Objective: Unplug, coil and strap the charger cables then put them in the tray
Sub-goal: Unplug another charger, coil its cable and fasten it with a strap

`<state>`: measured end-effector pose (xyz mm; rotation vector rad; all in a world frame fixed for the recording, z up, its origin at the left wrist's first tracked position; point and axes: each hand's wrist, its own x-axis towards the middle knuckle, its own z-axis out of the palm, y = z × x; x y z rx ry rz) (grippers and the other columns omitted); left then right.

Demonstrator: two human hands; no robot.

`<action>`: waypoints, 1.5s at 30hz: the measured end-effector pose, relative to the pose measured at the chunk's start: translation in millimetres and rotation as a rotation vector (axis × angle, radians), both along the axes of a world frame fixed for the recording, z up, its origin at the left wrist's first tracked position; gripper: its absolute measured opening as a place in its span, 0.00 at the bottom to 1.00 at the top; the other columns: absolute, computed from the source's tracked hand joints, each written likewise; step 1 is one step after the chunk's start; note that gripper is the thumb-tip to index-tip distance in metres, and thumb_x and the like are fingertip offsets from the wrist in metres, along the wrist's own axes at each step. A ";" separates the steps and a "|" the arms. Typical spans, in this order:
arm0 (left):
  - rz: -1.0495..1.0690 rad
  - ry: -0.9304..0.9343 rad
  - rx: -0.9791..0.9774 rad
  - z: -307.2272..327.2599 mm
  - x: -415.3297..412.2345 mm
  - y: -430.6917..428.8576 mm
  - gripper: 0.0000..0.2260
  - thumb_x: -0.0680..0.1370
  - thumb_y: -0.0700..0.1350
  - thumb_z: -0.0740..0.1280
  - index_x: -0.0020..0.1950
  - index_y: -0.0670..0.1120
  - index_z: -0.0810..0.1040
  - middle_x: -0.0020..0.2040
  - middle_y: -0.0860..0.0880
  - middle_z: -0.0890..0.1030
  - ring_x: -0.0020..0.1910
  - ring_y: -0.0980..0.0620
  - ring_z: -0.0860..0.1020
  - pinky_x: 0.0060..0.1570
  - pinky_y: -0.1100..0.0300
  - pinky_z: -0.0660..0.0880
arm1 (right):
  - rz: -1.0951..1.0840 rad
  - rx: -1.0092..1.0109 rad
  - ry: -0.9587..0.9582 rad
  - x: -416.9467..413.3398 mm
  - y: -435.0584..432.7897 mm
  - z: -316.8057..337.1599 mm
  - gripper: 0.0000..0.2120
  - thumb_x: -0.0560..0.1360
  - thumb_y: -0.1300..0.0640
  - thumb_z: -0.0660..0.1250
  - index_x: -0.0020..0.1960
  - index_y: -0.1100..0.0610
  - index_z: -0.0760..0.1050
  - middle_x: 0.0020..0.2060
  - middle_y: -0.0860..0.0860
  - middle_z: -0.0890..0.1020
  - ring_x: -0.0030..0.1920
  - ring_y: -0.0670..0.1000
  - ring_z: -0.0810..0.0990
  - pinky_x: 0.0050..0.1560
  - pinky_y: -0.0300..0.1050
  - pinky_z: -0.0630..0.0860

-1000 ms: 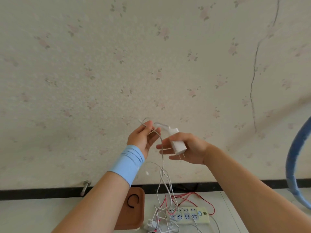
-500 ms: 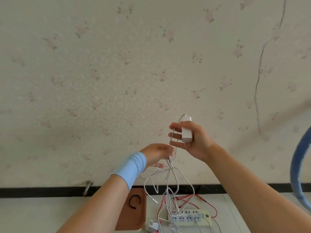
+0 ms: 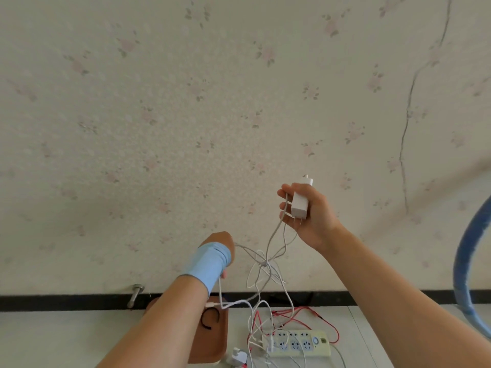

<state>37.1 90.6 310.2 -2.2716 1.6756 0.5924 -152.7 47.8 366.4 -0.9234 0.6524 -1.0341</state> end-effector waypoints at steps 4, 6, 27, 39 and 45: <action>-0.115 0.170 -0.139 -5.9 -0.7 -0.2 0.33 0.75 0.50 0.72 0.76 0.47 0.64 0.73 0.46 0.70 0.68 0.46 0.73 0.67 0.52 0.70 | 0.040 -0.003 -0.040 -0.2 -2.9 -1.8 0.25 0.63 0.54 0.73 0.58 0.61 0.75 0.51 0.55 0.79 0.44 0.54 0.80 0.50 0.51 0.80; -0.193 0.373 -0.262 1.1 -11.6 3.8 0.29 0.75 0.49 0.72 0.74 0.52 0.67 0.70 0.51 0.73 0.67 0.49 0.72 0.67 0.53 0.69 | 0.070 -0.016 -0.070 1.0 -2.5 -2.9 0.27 0.62 0.54 0.75 0.58 0.61 0.75 0.50 0.56 0.79 0.49 0.57 0.81 0.55 0.56 0.81; 0.741 1.970 -0.727 27.5 -5.3 0.0 0.08 0.82 0.44 0.63 0.52 0.41 0.79 0.39 0.48 0.83 0.31 0.53 0.82 0.32 0.62 0.80 | 0.558 -0.163 0.502 -3.2 11.0 -14.4 0.21 0.70 0.51 0.67 0.61 0.56 0.79 0.64 0.52 0.82 0.67 0.53 0.78 0.66 0.52 0.68; 0.082 0.869 -0.538 14.2 -23.4 7.4 0.06 0.75 0.40 0.68 0.50 0.46 0.83 0.47 0.47 0.85 0.49 0.50 0.83 0.51 0.60 0.79 | 0.196 -0.084 0.164 6.7 7.2 -9.3 0.26 0.68 0.54 0.69 0.63 0.63 0.77 0.55 0.54 0.81 0.53 0.55 0.79 0.67 0.62 0.73; -0.049 0.476 -0.548 6.9 -20.0 -1.6 0.08 0.76 0.40 0.67 0.45 0.53 0.83 0.47 0.54 0.83 0.48 0.54 0.80 0.50 0.66 0.73 | 0.139 -0.060 0.074 7.4 11.3 -5.6 0.22 0.67 0.53 0.70 0.58 0.60 0.79 0.49 0.53 0.81 0.46 0.52 0.78 0.52 0.53 0.75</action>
